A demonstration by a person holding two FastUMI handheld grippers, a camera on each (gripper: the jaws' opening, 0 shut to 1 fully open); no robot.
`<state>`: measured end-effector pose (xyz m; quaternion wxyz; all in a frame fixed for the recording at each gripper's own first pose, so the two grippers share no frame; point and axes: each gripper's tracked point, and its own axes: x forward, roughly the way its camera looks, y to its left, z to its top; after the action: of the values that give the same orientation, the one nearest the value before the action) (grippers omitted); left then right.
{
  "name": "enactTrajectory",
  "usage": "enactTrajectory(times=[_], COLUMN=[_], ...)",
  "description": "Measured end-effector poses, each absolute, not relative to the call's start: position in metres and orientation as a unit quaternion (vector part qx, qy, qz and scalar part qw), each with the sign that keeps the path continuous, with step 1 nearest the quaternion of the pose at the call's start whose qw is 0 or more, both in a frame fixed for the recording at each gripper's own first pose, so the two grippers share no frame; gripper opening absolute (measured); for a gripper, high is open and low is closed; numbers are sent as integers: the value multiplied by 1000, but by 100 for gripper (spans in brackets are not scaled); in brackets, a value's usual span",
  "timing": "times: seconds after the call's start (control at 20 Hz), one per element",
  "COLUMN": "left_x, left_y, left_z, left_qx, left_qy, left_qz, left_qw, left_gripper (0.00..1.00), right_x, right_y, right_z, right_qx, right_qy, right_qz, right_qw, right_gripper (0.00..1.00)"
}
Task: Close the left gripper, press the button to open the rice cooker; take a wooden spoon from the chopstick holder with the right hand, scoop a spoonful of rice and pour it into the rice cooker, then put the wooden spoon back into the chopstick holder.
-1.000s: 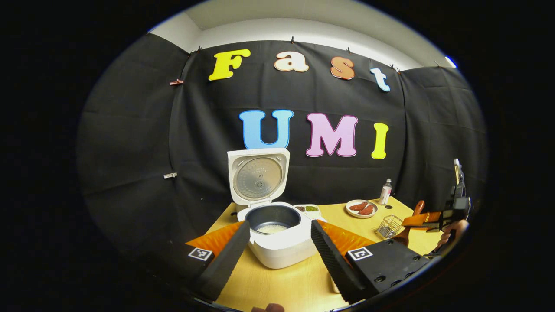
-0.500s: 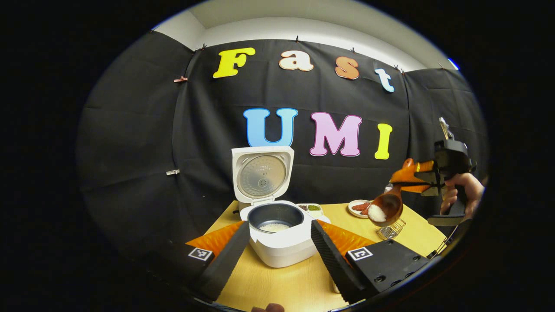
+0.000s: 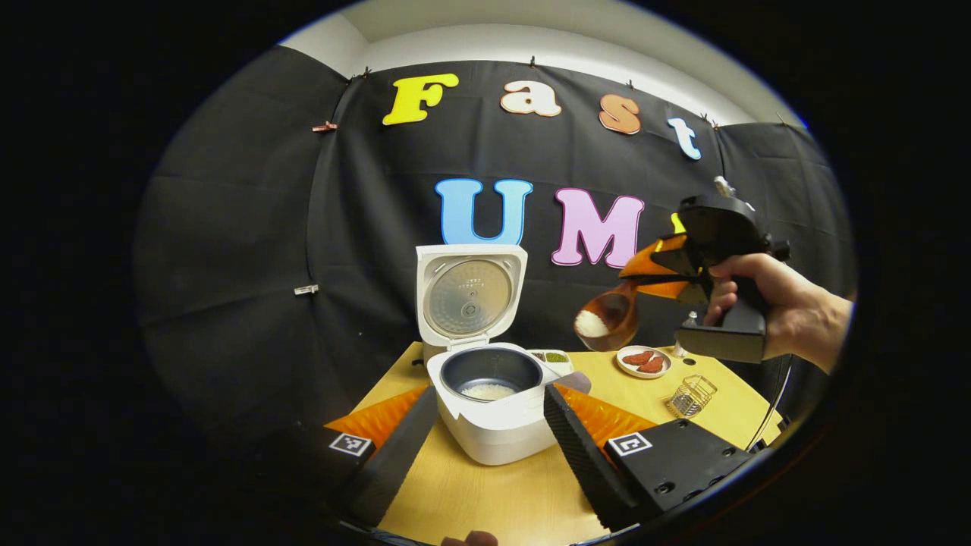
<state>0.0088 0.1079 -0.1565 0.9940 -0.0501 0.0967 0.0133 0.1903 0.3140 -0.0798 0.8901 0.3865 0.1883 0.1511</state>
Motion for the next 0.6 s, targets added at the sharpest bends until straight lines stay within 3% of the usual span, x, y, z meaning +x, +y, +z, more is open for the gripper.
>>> enactTrajectory(times=[0.6], left_x=[22], left_y=[117], left_z=[-174], left_qx=[-76], left_qy=[104], left_qz=[9], left_qw=[992], left_gripper=[97], right_x=[256], right_y=[409], right_z=[-109], right_qx=[312], right_qy=[177], right_qz=[151], right_qw=[921], right_gripper=[8])
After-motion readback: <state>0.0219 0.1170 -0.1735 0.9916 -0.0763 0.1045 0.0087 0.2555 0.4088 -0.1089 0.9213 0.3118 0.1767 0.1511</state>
